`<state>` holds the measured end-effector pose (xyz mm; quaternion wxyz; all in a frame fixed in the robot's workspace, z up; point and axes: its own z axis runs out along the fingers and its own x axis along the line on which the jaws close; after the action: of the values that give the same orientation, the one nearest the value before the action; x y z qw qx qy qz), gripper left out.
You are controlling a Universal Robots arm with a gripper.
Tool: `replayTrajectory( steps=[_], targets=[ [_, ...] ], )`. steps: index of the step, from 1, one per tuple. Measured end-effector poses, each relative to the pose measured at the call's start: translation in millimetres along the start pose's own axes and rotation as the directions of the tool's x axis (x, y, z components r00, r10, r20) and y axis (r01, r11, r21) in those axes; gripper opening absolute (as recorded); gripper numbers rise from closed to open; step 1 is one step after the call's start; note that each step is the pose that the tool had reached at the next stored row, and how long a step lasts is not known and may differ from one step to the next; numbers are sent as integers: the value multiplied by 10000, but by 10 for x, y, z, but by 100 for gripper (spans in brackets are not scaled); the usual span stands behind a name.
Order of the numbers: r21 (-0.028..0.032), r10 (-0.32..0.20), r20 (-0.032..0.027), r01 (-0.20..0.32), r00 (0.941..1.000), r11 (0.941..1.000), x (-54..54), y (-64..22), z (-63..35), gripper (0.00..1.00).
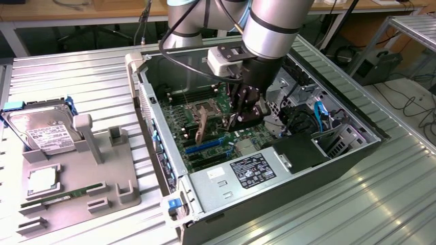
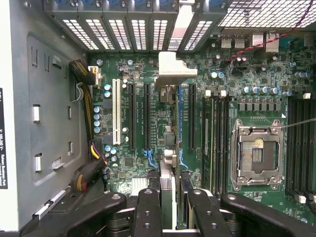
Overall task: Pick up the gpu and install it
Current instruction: 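Insert the gpu into the slot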
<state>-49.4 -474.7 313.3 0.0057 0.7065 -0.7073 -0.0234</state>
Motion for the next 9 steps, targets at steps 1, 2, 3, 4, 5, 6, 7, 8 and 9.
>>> replayTrajectory(
  steps=[1, 2, 3, 4, 5, 6, 7, 8, 9],
  targets=[
    [0, 0, 0, 0, 10000, 10000, 1, 0, 2, 26],
    [0, 0, 0, 0, 10000, 10000, 2, 0, 4, 26],
    [0, 0, 1, 0, 10000, 10000, 3, 0, 5, 26],
    [0, 0, 1, 0, 10000, 10000, 5, 0, 7, 26],
    [0, 0, 0, 0, 10000, 10000, 6, 0, 8, 26],
    [0, 0, 1, 0, 10000, 10000, 6, 0, 10, 26],
    [0, 0, 0, 0, 10000, 10000, 8, 0, 11, 26],
    [0, 0, 0, 0, 10000, 10000, 9, 0, 14, 26],
    [0, 0, 0, 0, 10000, 10000, 10, 0, 15, 26]
  ],
)
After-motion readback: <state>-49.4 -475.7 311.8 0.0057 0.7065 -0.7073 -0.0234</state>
